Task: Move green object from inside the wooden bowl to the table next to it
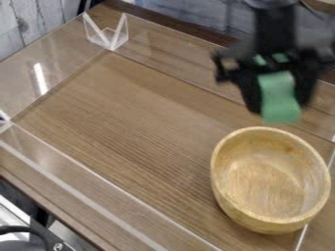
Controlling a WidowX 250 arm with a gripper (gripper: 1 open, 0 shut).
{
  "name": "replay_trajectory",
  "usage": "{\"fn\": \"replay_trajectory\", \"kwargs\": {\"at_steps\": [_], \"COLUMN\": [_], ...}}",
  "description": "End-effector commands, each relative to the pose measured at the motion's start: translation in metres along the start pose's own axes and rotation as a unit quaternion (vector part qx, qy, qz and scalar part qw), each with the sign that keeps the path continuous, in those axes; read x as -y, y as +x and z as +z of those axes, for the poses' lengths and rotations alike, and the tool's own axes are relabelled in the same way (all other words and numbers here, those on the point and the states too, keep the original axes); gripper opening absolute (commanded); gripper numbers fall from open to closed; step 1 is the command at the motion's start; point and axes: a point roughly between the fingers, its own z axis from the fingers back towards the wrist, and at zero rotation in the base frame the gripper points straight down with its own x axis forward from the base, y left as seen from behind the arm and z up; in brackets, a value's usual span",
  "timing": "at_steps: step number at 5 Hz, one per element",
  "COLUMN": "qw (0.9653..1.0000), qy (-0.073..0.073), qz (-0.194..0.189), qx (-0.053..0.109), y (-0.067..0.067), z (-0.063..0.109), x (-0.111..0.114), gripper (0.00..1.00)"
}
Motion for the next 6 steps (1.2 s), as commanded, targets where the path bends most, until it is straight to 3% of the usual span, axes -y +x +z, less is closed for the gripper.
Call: {"fn": "replay_trajectory", "kwargs": {"at_steps": [1, 2, 4, 6], "qw": [0.9983, 0.9961, 0.9905, 0.9761], "qy": [-0.019, -0.013, -0.012, -0.015], "qz": [-0.044, -0.078, -0.128, -0.211], "qx": [0.034, 0.038, 0.051, 0.049], "y": [0.024, 0.03, 0.034, 0.049], "z": [0.021, 0.019, 0.005, -0.025], "x": [-0.019, -0.039, -0.038, -0.031], "gripper": [0.0, 0.0, 0.0, 0.0]}}
